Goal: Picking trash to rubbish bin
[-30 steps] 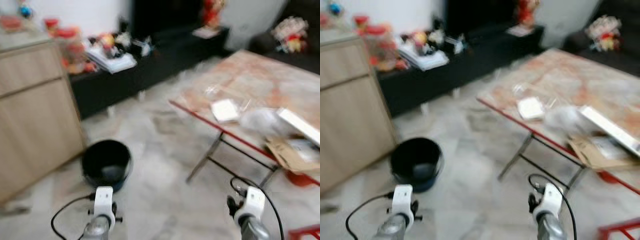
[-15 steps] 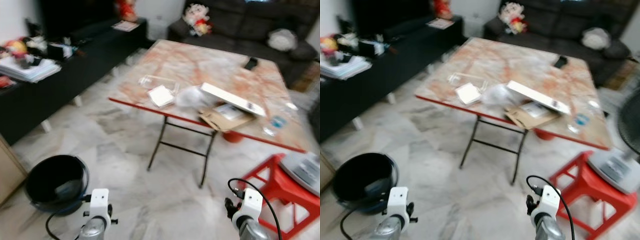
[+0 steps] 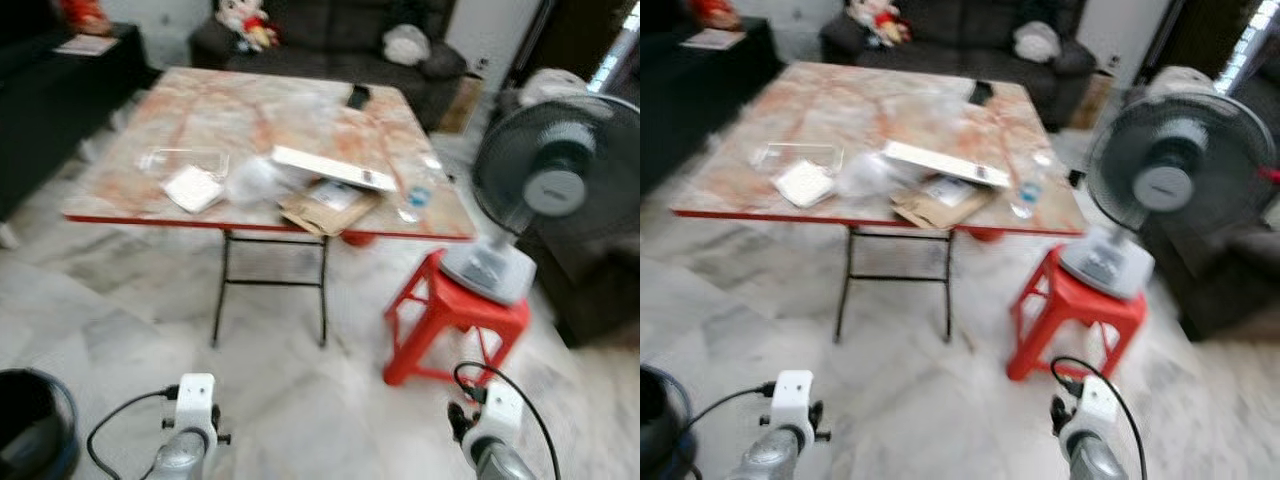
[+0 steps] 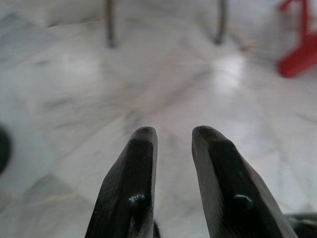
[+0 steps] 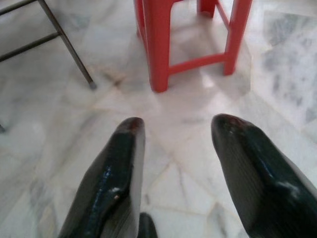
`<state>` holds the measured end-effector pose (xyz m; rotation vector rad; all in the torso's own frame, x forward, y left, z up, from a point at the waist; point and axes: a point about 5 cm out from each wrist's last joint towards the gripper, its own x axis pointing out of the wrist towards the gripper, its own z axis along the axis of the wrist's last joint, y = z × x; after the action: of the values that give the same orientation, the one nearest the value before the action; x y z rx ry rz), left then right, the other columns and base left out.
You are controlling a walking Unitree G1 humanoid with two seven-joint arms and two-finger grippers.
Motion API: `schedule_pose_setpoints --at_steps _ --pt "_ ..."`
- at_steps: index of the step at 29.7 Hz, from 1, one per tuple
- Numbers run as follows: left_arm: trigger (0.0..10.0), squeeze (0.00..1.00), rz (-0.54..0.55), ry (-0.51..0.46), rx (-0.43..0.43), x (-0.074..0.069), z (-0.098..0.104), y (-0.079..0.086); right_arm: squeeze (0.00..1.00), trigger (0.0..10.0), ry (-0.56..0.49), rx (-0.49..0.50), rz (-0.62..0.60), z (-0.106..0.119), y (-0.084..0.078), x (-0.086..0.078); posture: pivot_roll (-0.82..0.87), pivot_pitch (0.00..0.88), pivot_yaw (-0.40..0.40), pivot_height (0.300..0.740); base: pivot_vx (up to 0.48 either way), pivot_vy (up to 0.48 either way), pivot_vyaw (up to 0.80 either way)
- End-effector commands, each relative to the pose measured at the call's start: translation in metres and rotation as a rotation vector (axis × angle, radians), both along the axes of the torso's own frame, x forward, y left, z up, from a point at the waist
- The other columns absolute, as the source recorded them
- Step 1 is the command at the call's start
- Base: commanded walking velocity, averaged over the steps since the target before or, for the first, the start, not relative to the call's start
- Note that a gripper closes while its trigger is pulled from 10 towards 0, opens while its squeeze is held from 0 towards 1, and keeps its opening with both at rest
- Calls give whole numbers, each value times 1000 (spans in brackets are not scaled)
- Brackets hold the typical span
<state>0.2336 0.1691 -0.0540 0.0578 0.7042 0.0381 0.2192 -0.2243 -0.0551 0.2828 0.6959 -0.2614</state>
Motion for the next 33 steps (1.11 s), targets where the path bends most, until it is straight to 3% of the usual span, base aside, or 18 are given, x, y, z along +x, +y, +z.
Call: schedule_pose_setpoints --at_steps 1,2,3,4,5,33 --pt "10000 0 -5 14 40 -2 -1 8 0 10000 -7 -2 -3 1 1 1 -3 15 -101 740 0 0 0" --pt "10000 0 -5 14 40 -2 -1 8 0 10000 -7 -2 -3 1 1 1 -3 15 -101 740 0 0 0" --pt "10000 294 -24 15 52 -1 0 7 0 10000 -8 -1 -4 1 1 1 -3 15 -101 740 0 0 0" --pt "10000 294 -32 14 58 0 0 6 0 10000 -8 -1 -4 1 1 1 -3 15 -101 740 0 0 0" --pt "10000 1000 -37 8 54 1 1 5 0 10000 -9 -1 -5 1 1 1 -3 15 -101 740 0 0 0" --pt "10000 1000 -33 -13 55 6 4 5 0 10000 -7 0 0 1 3 2 2 21 -103 740 0 0 0"
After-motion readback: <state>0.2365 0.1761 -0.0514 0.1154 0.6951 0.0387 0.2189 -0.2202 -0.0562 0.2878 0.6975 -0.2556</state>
